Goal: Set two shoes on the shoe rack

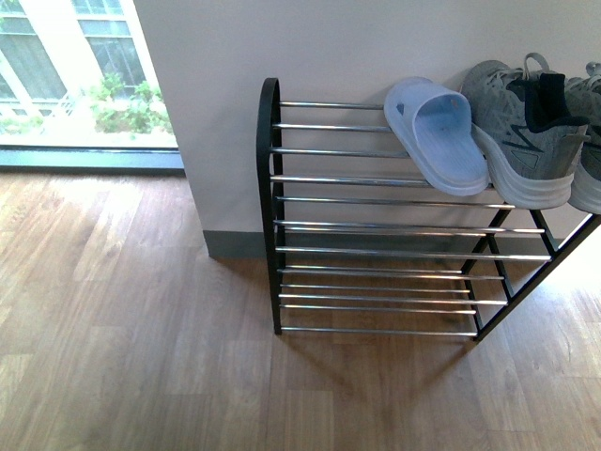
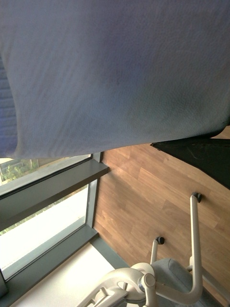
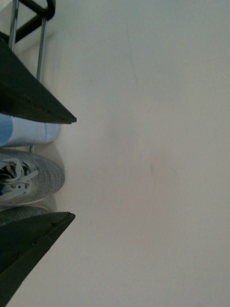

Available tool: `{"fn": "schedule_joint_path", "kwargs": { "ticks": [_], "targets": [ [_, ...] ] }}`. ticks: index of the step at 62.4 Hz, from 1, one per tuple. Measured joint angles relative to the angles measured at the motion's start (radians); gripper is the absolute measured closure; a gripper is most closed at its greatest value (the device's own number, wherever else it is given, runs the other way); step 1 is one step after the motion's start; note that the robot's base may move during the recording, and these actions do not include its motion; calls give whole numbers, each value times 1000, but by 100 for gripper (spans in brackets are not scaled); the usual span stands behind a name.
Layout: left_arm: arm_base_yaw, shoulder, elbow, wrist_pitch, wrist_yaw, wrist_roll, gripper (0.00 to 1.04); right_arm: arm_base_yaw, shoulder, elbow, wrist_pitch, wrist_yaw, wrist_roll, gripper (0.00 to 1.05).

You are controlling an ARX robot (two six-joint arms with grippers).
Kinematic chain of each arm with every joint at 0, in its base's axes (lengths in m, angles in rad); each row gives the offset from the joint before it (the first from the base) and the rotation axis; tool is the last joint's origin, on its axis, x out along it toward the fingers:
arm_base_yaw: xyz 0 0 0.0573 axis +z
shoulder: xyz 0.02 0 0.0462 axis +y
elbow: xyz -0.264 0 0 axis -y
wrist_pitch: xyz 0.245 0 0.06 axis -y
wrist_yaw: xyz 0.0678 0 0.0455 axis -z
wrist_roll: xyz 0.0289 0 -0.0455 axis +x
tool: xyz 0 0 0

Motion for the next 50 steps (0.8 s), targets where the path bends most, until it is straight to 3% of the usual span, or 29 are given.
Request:
{"fn": "schedule_joint_path", "kwargs": {
  "ticks": [16, 20, 50],
  "targets": [
    [0, 0, 0, 0, 0, 0, 103, -23, -182, -288, 94, -13, 13, 104],
    [0, 0, 0, 0, 0, 0, 103, -43, -223, -351, 106, -54, 17, 103],
    [0, 0, 0, 0, 0, 0, 103, -64, -529, -671, 127, -55, 18, 103]
  ]
}}
